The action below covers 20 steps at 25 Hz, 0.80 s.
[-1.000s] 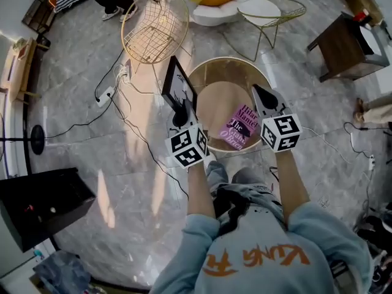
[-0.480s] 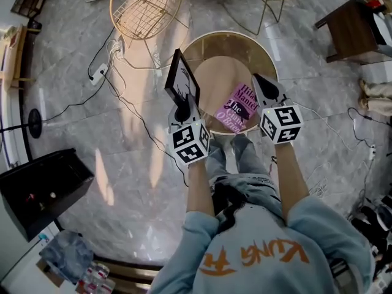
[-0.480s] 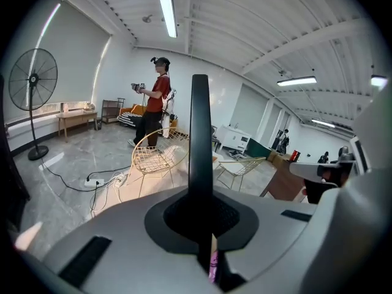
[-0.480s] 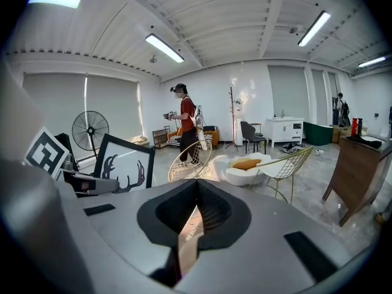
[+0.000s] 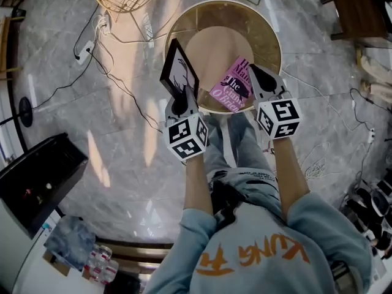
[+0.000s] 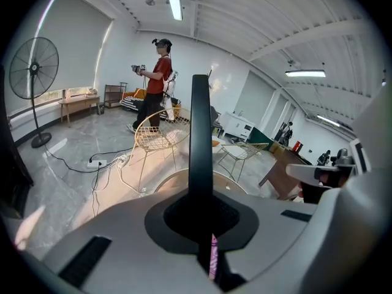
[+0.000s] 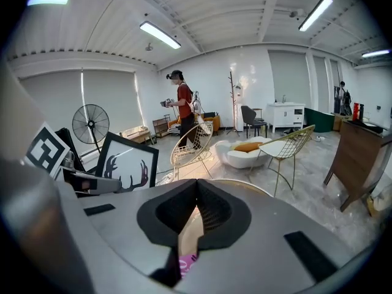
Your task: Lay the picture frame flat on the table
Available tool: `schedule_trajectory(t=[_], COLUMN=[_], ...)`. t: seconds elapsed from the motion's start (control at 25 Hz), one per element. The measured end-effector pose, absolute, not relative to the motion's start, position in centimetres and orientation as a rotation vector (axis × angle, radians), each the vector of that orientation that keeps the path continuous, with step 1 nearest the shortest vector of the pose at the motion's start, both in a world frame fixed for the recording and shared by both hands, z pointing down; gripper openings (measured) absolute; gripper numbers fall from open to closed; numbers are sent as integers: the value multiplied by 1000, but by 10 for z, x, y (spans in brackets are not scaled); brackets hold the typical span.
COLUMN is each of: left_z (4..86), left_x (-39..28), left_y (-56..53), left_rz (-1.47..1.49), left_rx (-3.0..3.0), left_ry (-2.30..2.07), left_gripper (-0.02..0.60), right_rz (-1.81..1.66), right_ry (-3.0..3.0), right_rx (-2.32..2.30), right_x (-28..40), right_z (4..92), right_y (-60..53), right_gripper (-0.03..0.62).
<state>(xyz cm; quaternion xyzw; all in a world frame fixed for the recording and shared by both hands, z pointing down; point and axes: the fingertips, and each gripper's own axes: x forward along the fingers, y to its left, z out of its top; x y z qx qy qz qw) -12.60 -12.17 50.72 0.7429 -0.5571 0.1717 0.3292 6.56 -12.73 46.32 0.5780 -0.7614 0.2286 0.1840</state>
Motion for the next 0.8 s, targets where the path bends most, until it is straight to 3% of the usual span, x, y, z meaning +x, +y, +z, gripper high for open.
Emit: schedule_trajectory(t=[0.8], left_z=[636], left_x=[-121], left_y=[-94], left_rz=[532], left_rx=[1829], left_ry=[-1301], left_gripper=[25], right_rz=[794], right_ry=[-1966], right_rx=[1546], right_x=[60], right_z=[595], right_y=[-90], right_gripper=[-3])
